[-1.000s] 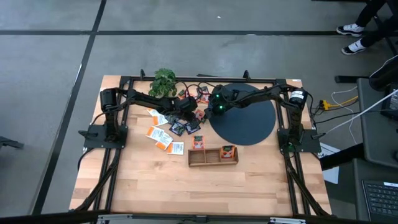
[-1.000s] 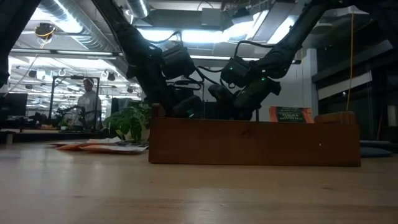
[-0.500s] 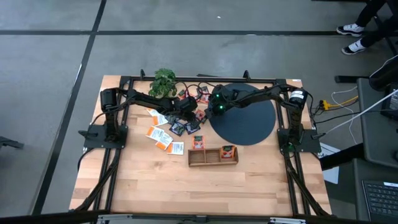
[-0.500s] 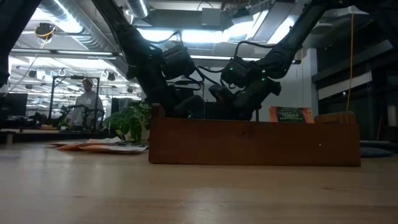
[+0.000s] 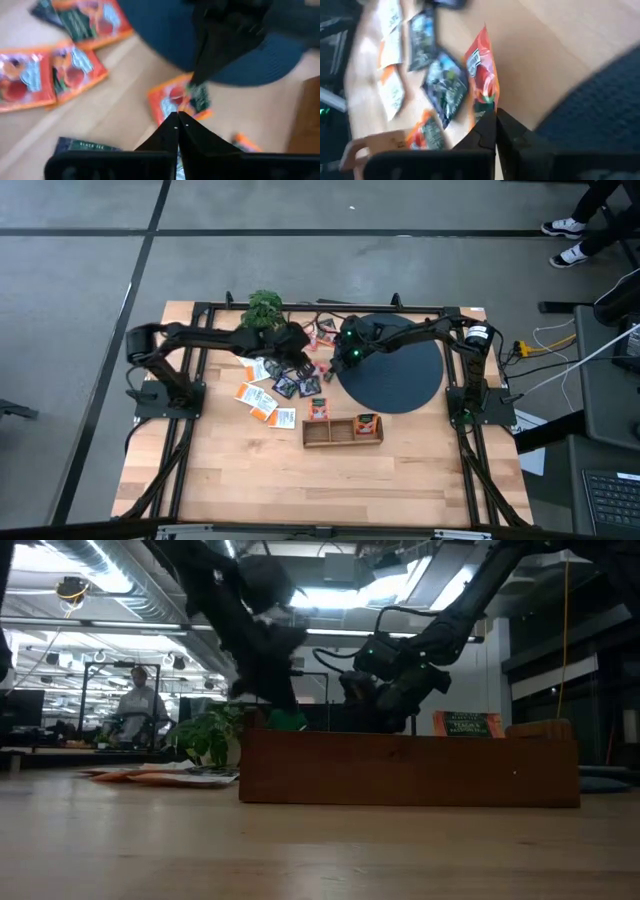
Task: Pick & Place Tea
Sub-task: Put the orange tea bag into the right section of the wooden organizer
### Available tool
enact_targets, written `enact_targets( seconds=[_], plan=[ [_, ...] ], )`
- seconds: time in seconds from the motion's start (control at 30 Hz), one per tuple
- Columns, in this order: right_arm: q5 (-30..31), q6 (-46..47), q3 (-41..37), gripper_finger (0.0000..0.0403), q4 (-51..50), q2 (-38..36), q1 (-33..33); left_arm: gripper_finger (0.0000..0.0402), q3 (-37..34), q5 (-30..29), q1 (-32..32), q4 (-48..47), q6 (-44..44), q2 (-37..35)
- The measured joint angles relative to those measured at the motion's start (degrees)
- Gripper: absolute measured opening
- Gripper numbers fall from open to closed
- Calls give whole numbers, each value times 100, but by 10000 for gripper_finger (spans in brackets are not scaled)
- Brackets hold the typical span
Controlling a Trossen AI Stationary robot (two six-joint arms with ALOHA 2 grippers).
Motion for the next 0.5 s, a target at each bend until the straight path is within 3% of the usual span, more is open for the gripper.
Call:
enact_targets(
  seconds=[0.23, 0.5],
  plan=[
    [-56, -1029, 972, 4, -1292, 0, 0, 23, 4, 250, 360, -470, -804, -836],
    [-655, -2057, 2329, 3, -2744, -56, -29, 95, 7, 806, 880, -1057, -838, -1515]
  ],
)
